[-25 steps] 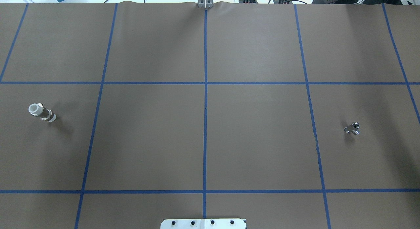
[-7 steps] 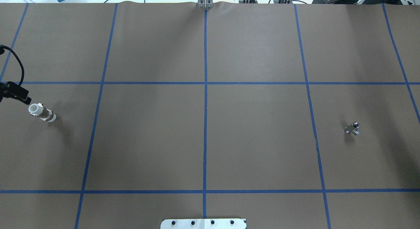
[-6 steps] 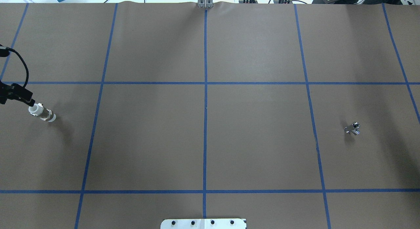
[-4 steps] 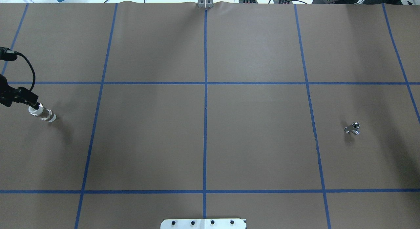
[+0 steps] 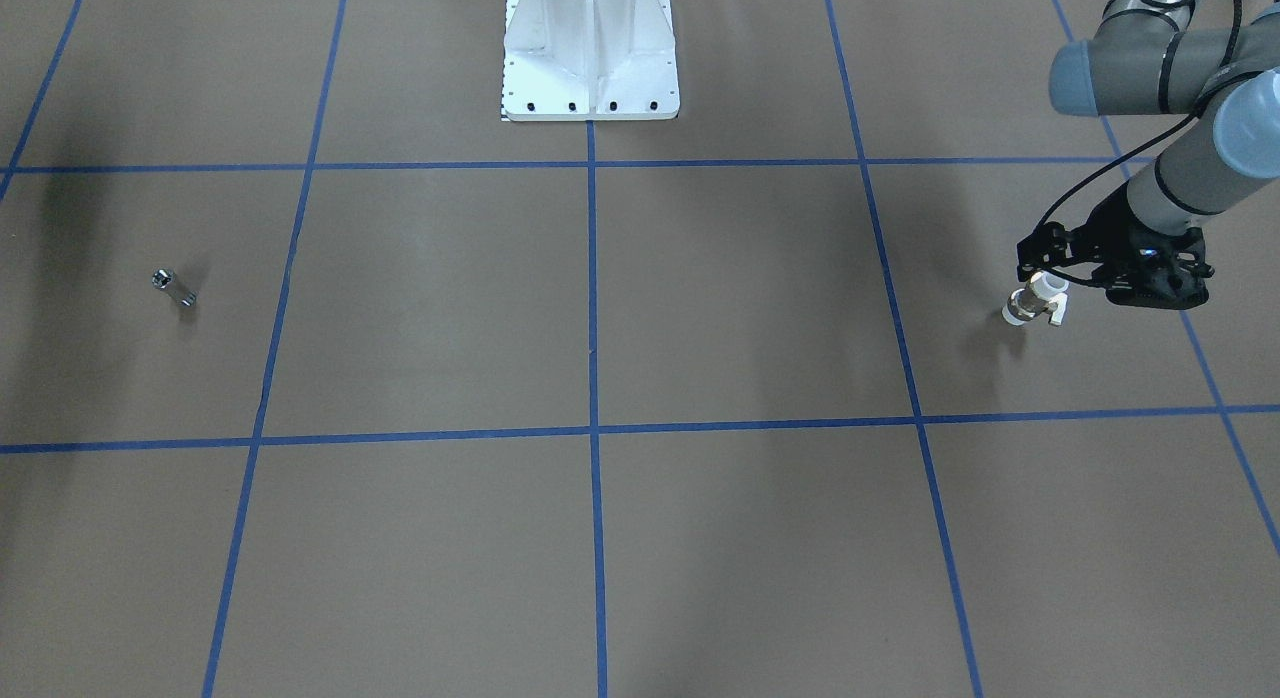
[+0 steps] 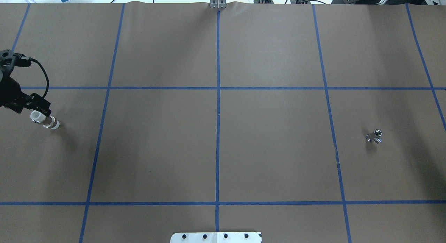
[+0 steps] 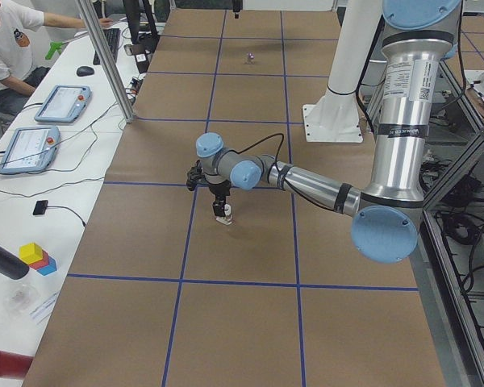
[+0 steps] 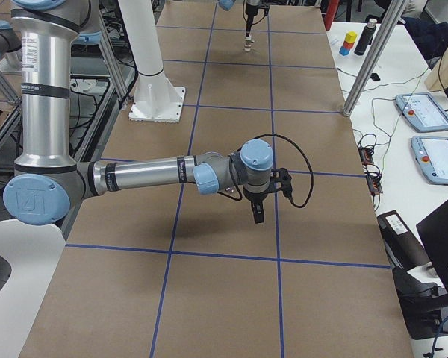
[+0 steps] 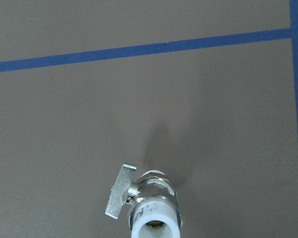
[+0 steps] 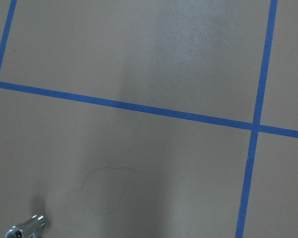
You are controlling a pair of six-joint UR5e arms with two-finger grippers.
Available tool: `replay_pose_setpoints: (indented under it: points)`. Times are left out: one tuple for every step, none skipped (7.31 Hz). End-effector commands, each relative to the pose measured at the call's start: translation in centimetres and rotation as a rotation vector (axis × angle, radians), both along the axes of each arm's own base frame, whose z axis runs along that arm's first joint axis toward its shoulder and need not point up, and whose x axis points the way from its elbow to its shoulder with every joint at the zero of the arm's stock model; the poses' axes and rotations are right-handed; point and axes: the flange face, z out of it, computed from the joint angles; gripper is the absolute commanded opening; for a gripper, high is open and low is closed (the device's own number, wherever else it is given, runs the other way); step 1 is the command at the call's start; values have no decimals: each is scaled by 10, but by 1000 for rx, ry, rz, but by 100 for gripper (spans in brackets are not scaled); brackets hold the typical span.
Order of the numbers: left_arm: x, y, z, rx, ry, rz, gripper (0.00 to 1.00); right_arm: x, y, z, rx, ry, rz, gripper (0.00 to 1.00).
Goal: Assemble PPR valve and pipe with both arms
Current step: 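Close the left gripper on the valve body and lift it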
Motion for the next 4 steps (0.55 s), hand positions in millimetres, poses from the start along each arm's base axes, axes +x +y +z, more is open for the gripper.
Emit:
replay_pose_setpoints:
  points:
    - [3,-4,10,14,12,-2,88,-6,0,1,-3,2,-11,99]
    - [4,-3,11,11,12,-1,84,-7,0,1,-3,2,-14,99]
    - [4,-3,10,10,16,1,84,-9,0,1,-3,2,-15,99]
    - [3,-1,12,3,17,-1,84,-11,1,1,-5,3,-19,99]
